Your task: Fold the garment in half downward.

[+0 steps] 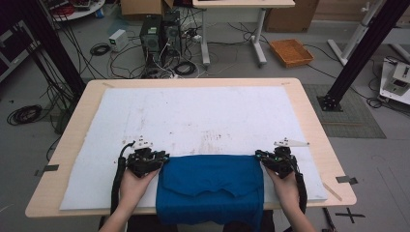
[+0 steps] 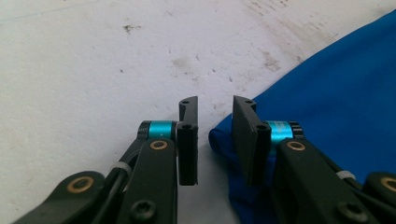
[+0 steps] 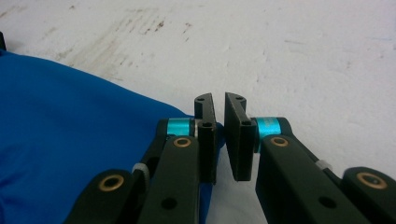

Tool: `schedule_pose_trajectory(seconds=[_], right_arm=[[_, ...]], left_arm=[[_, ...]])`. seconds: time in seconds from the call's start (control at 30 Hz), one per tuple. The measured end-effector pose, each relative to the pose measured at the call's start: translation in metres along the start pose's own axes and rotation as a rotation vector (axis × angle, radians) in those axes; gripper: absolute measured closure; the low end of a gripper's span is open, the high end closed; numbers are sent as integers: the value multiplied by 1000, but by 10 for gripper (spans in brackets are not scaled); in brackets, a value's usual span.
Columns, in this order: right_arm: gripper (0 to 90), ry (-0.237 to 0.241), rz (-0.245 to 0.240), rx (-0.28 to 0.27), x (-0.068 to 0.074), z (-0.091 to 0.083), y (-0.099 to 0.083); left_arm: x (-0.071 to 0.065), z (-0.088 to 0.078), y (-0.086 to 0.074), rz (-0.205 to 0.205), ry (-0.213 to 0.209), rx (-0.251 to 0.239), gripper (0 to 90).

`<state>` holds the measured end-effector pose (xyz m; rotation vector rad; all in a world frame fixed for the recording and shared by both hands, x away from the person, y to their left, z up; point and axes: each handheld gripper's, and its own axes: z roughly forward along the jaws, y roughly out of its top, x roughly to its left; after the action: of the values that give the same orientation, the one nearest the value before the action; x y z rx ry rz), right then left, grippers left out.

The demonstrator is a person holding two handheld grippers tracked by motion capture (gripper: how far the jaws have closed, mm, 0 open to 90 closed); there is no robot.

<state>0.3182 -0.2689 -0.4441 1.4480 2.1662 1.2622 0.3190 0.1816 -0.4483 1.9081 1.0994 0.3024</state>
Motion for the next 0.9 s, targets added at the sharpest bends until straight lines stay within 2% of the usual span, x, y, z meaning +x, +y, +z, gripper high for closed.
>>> schedule_pose_trajectory(seconds=[0.07, 0.1, 0.13, 0.2, 0.27, 0.3, 0.33, 0.37, 0.4, 0.5, 0.63, 0.77, 0.9], right_arm=[[772, -3, 4, -15, 0, -2, 0], [745, 3, 3, -22, 0, -4, 0], [685, 3, 7, -28, 1, -4, 1], [611, 9, 29, -22, -1, -3, 2], [549, 24, 48, 11, -3, 2, 2], [562, 38, 59, 40, -4, 6, 1], [594, 44, 63, 59, -3, 8, 0], [621, 50, 45, 68, -2, 9, -2], [686, 45, 24, 67, 0, 9, -3], [802, 46, -34, 83, 4, 7, -3], [835, 39, -82, 61, 7, 6, -3], [836, 31, -125, 35, 8, 7, 1], [836, 32, -139, 17, 4, 14, 12]], left_arm=[[2, -2, 1, -17, 5, -22, 607], [3, -2, 1, -24, -6, -28, 560], [3, -2, 1, -24, -12, -33, 552], [4, 1, 2, -22, -14, -18, 488], [3, 4, 1, -20, -18, 8, 484], [2, 6, 0, -15, -12, 27, 497], [1, 5, -1, -1, -7, 30, 556], [0, 5, -2, 1, -22, 28, 611], [-1, 5, -2, -4, -39, 33, 692], [-8, 4, -3, 48, -36, 33, 803], [-7, 5, -2, 51, -45, 26, 841], [-3, 5, 4, 57, -37, 9, 848], [4, 10, 16, 52, -21, -5, 848]])
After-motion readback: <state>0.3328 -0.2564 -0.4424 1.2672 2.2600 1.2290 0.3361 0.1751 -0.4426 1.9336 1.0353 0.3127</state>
